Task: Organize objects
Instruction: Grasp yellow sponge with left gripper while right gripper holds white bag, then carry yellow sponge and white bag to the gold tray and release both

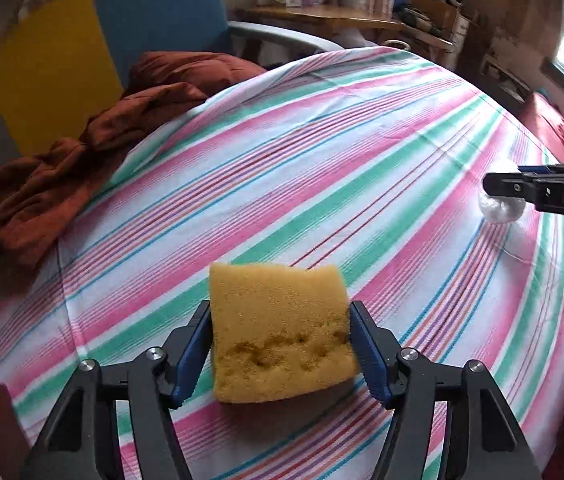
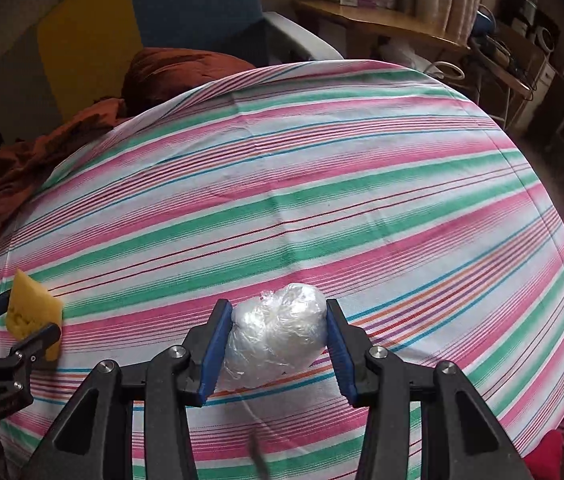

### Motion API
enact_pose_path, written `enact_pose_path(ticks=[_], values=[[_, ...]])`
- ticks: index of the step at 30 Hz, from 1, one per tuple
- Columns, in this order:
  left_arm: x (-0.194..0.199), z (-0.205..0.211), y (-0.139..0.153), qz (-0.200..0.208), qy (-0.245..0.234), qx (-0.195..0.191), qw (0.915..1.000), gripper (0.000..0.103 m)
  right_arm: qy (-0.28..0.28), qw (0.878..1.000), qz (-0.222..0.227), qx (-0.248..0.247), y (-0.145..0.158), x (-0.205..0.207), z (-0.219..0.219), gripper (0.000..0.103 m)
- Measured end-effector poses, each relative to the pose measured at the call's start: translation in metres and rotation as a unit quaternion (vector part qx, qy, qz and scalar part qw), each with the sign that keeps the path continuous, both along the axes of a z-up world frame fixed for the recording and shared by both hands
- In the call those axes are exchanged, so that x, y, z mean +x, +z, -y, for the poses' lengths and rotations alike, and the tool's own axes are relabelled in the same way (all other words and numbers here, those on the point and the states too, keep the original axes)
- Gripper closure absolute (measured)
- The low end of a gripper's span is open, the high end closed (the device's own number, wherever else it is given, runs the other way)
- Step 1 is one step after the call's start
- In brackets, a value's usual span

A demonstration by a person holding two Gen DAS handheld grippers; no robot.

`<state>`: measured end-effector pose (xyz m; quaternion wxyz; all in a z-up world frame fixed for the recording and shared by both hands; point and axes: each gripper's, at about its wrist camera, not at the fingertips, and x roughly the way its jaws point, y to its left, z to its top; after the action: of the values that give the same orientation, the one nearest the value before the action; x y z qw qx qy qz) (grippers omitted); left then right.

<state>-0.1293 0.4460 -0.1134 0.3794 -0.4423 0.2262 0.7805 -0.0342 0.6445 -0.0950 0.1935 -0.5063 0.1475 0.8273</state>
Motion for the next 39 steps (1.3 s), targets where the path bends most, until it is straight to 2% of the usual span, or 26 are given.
enact_pose_path(ticks=[5, 15, 23, 30, 39], values=[[0.011, 0.018, 0.006, -0.008, 0.018, 0.014, 0.9997, 0.041, 0.021, 1.000, -0.009, 0.004, 0.004, -0.002, 0.009, 0.057], [0.050, 0.065, 0.048, -0.060, 0.042, 0.054, 0.9958, 0.040, 0.026, 1.000, -0.006, 0.009, 0.003, -0.004, 0.012, 0.057], [0.062, 0.099, 0.072, -0.069, 0.070, 0.076, 0.9923, 0.040, 0.022, 1.000, -0.004, 0.011, 0.002, -0.004, 0.011, 0.057], [0.073, 0.137, 0.089, -0.078, 0.093, 0.090, 0.9886, 0.040, 0.032, 0.999, 0.020, 0.016, -0.004, -0.011, 0.022, 0.057], [0.083, 0.179, 0.099, -0.083, 0.116, 0.105, 0.9842, 0.040, 0.071, 0.997, 0.029, 0.011, 0.003, -0.020, 0.066, 0.057]])
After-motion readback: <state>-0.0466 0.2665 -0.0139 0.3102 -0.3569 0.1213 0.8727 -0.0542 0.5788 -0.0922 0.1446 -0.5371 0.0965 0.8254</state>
